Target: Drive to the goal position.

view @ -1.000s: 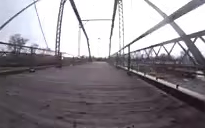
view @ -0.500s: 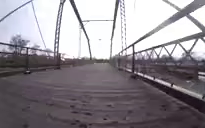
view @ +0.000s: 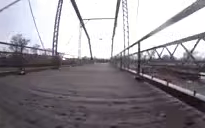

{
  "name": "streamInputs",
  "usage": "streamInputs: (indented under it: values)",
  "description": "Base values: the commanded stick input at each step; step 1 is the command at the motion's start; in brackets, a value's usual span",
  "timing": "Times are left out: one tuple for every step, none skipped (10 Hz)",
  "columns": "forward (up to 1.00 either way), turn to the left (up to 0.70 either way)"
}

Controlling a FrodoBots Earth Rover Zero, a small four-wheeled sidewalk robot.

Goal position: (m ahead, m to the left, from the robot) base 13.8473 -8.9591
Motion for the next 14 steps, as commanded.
streamInputs:
  values:
    - [1.0,0.0]
    - [1.0,0.0]
    - [1.0,0.0]
    - [1.0,0.0]
    - [1.0,0.0]
    - [1.0,0.0]
    - [1.0,0.0]
    - [1.0,0.0]
    - [1.0,0.0]
    - [1.0,0.0]
    - [1.0,0.0]
    - [1.0,0.0]
    - [1.0,0.0]
    - [1.0,0.0]
